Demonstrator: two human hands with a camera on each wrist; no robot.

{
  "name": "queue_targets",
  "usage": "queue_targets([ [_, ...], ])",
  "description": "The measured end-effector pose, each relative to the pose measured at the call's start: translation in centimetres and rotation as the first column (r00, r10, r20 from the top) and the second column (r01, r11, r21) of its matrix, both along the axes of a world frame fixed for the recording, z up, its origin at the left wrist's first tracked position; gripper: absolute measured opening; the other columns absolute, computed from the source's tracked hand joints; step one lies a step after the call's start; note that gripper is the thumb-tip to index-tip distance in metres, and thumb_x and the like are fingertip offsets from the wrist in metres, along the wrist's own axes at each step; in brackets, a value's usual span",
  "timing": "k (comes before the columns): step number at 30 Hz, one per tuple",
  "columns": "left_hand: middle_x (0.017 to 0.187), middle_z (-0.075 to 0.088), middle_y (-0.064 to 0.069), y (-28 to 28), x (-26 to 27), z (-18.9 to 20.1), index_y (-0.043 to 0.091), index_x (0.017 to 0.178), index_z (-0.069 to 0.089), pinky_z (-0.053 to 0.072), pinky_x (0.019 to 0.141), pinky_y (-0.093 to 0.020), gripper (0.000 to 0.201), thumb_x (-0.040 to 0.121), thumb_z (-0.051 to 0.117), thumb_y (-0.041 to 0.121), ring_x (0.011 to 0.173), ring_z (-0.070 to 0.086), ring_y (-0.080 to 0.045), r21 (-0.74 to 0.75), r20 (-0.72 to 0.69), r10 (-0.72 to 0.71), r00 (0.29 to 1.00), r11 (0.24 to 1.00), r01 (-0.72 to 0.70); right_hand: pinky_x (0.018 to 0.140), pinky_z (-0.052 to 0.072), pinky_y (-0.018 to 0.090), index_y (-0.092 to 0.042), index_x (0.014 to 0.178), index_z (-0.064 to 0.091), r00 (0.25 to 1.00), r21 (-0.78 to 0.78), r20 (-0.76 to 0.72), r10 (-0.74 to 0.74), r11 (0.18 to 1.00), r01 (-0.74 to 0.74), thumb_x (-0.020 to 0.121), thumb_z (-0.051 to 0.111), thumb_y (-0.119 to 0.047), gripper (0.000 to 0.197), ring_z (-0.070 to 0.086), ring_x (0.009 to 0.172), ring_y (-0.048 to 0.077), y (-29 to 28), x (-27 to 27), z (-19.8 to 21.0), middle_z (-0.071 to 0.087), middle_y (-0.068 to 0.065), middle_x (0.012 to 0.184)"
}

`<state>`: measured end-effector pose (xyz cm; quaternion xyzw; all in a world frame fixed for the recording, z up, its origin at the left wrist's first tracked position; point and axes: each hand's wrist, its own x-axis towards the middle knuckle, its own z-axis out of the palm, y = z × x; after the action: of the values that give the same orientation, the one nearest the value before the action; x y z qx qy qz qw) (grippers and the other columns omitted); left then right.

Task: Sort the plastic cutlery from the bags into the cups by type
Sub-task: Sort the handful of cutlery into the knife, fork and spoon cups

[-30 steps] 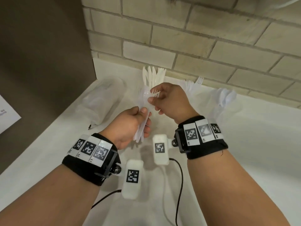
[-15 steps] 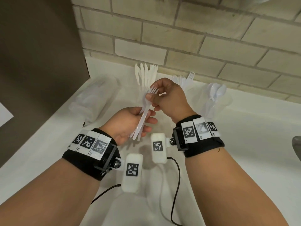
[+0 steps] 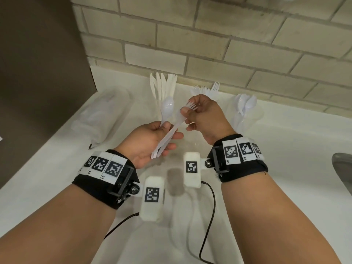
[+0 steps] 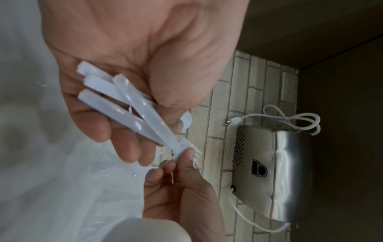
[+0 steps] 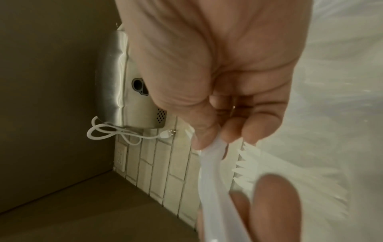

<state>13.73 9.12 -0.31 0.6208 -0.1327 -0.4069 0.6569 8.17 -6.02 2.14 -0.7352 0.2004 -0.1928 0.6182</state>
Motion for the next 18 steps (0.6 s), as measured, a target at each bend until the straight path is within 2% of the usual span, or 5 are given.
queue_targets([
  [5,0.086,0.071,-0.003,-0.3,0.3,-0.4,0.015,0.086,0.057,0.050,0.061,-0.029,0.027,0.101,0.042,0.032,0.064,0.065,-0.017,0.038,0.026,0.149,0.989,0.988,-0.150,0.053,0.055,0.030,-0.021,0.094,0.057,0.979,-0.200,0.130,-0.159,0.963,0.183,0.090,0.059,0.001,0.022,0.054,0.053,0.011,-2.8,-0.9,2.7,0.059,0.001,0.080],
  [8,0.083,0.065,0.000,-0.3,0.8,-0.8,0.017,0.087,0.058,0.041,0.055,-0.028,0.029,0.101,0.041,0.036,0.061,0.053,-0.017,0.118,0.077,0.212,0.974,0.968,-0.220,0.066,0.058,0.034,-0.019,0.099,0.059,0.886,-0.400,0.335,-0.321,0.803,0.442,0.090,0.051,-0.004,0.020,0.058,0.070,0.012,-6.3,-0.5,5.0,0.057,-0.009,0.083],
  [10,0.079,0.053,0.000,-0.2,1.1,-1.1,0.016,0.087,0.060,0.032,0.047,-0.025,0.032,0.100,0.041,0.038,0.053,0.039,-0.014,0.149,0.104,0.215,0.971,0.962,-0.229,0.070,0.052,0.028,-0.014,0.103,0.061,0.840,-0.503,0.414,-0.350,0.681,0.532,0.089,0.045,-0.004,0.023,0.055,0.076,0.012,-8.2,0.4,5.4,0.057,-0.006,0.085],
  [13,0.077,0.041,0.000,-0.2,1.2,-1.1,0.015,0.090,0.063,0.023,0.038,-0.020,0.033,0.100,0.042,0.039,0.046,0.028,-0.011,0.134,0.105,0.181,0.978,0.972,-0.194,0.073,0.048,0.027,-0.010,0.107,0.063,0.863,-0.632,0.372,-0.340,0.588,0.505,0.089,0.042,-0.002,0.029,0.057,0.082,0.019,-9.9,2.0,4.2,0.063,0.009,0.097],
  [18,0.077,0.040,-0.001,-0.1,1.3,-1.0,0.010,0.096,0.065,0.022,0.037,-0.020,0.035,0.099,0.043,0.037,0.048,0.025,-0.012,0.127,0.134,0.111,0.985,0.984,-0.128,0.076,0.048,0.029,-0.016,0.124,0.058,0.938,-0.769,0.068,-0.340,0.581,0.266,0.096,0.041,-0.005,0.035,0.061,0.095,0.031,-10.9,3.6,0.8,0.062,0.016,0.111],
])
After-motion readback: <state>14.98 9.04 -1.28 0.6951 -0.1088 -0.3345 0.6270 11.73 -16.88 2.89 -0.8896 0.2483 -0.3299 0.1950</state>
